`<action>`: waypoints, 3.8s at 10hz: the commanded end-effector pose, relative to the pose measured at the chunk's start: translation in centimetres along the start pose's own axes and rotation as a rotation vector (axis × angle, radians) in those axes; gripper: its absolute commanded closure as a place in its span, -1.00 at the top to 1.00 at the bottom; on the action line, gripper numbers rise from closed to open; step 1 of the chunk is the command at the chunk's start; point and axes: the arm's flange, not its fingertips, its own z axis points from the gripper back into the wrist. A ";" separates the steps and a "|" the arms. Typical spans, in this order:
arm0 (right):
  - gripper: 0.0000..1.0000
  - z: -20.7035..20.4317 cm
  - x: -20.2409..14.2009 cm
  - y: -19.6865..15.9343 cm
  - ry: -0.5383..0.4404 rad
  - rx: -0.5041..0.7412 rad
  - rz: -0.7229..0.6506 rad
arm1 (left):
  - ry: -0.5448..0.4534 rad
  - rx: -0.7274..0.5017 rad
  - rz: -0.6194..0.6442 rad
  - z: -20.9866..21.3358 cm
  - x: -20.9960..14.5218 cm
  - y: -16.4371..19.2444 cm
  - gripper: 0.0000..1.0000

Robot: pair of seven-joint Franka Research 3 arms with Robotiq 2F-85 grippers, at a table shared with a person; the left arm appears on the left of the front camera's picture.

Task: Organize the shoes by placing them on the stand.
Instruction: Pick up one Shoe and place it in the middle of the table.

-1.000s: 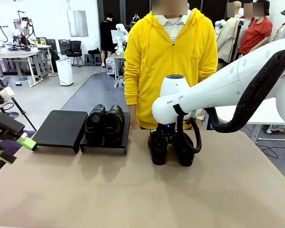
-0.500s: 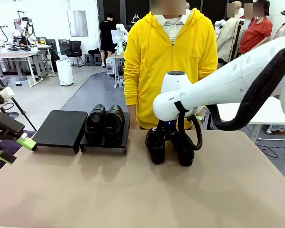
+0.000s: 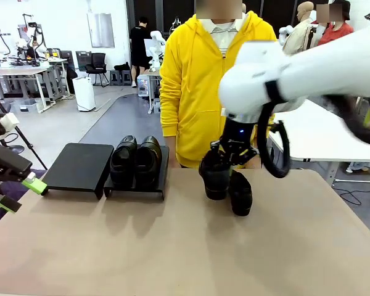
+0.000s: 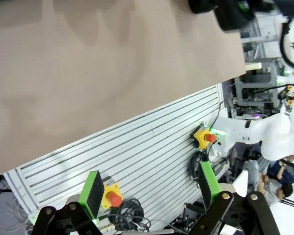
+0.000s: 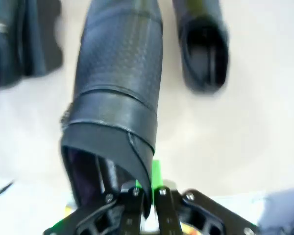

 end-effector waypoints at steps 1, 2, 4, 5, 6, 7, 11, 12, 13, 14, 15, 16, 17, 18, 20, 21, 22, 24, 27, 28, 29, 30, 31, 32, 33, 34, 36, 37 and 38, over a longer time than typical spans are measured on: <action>-1.00 2.7 -7.5 -2.9 0.110 0.067 -0.021 | -0.004 -0.018 0.006 0.2 0.1 -0.1 1.00; -1.00 2.8 -10.8 -3.2 0.138 0.020 -0.005 | -0.004 -0.018 0.006 0.2 0.1 -0.1 1.00; -1.00 2.7 -14.4 -3.4 0.089 0.053 0.064 | -0.004 -0.018 0.006 0.2 0.1 -0.1 1.00; -1.00 2.4 -12.9 -3.5 0.072 0.047 0.043 | -0.004 -0.018 0.006 0.2 0.1 -0.1 1.00; -1.00 2.7 -14.5 -3.0 0.130 0.000 0.019 | -0.004 -0.018 0.006 0.2 0.1 -0.1 1.00; -1.00 2.7 -14.5 -3.0 0.130 0.000 0.019 | -0.004 -0.018 0.006 0.2 0.1 -0.1 1.00; -1.00 1.5 -15.0 0.5 -0.009 0.171 -0.052 | -0.004 -0.018 0.006 0.2 0.1 -0.1 1.00; -1.00 0.4 -17.1 3.4 -0.098 0.166 -0.051 | -0.004 -0.018 0.006 0.2 0.1 -0.1 1.00; -1.00 -1.1 -18.7 6.2 -0.165 0.196 -0.039 | -0.004 -0.018 0.006 0.2 0.1 -0.1 1.00; -1.00 -2.8 -19.1 8.1 -0.178 0.191 -0.041 | -0.004 -0.018 0.006 0.2 0.1 -0.1 1.00; -1.00 -4.4 -19.3 9.5 -0.153 0.207 -0.003 | -0.004 -0.018 0.006 0.2 0.1 -0.1 1.00; -1.00 -5.8 -19.2 10.8 -0.148 0.190 -0.007 | -0.004 -0.018 0.006 0.2 0.1 -0.1 1.00; -1.00 -7.6 -18.9 12.0 -0.136 0.169 0.031 | -0.004 -0.018 0.006 0.2 0.1 -0.1 1.00; -1.00 -8.9 -18.4 12.2 -0.081 0.117 0.024 | -0.004 -0.018 0.006 0.2 0.1 -0.1 1.00; -1.00 -11.7 -17.3 12.9 -0.035 0.124 0.092 | -0.004 -0.018 0.006 0.2 0.1 -0.1 1.00; -1.00 -13.1 -16.9 13.3 -0.037 0.141 0.113 | -0.004 -0.018 0.006 0.2 0.1 -0.1 1.00; -1.00 -14.1 -16.5 13.7 -0.036 0.162 0.108 | -0.004 -0.018 0.006 0.2 0.1 -0.1 1.00; -1.00 -15.4 -16.2 14.0 -0.038 0.138 0.064 | -0.004 -0.018 0.006 0.2 0.1 -0.1 1.00; -1.00 -16.3 -16.1 14.3 -0.072 0.144 0.032 | -0.004 -0.018 0.006 0.2 0.1 -0.1 1.00; -1.00 -16.7 -16.0 14.5 -0.073 0.146 0.029 | -0.004 -0.018 0.006 0.2 0.1 -0.1 1.00; -1.00 -16.8 -15.9 14.5 -0.065 0.153 0.028 | -0.004 -0.018 0.006 0.2 0.1 -0.1 1.00; -0.03 -16.9 -15.8 14.5 -0.059 0.154 0.027 | -0.004 -0.018 0.006 0.2 0.1 -0.1 1.00; 1.00 -16.9 -15.7 14.3 -0.056 0.148 0.025 | -0.004 -0.018 0.006 0.2 0.1 -0.1 1.00; 1.00 -16.6 -15.7 14.2 -0.064 0.151 0.018 | -0.004 -0.018 0.006 0.2 0.1 -0.1 1.00; 1.00 -16.2 -15.5 13.9 -0.076 0.152 0.013 | -0.004 -0.018 0.006 0.2 0.1 -0.1 1.00; 1.00 -15.4 -15.5 13.5 -0.072 0.164 0.015 | -0.004 -0.018 0.006 0.2 0.1 -0.1 1.00; 1.00 -12.7 -15.7 12.1 -0.070 0.217 0.018 | -0.004 -0.018 0.006 0.2 0.1 -0.1 1.00; 1.00 -10.5 -15.8 10.6 -0.058 0.245 0.036 | -0.004 -0.018 0.006 0.2 0.1 -0.1 1.00; 1.00 -7.5 -15.9 7.7 -0.041 0.275 0.083 | -0.004 -0.018 0.006 0.2 0.1 -0.1 1.00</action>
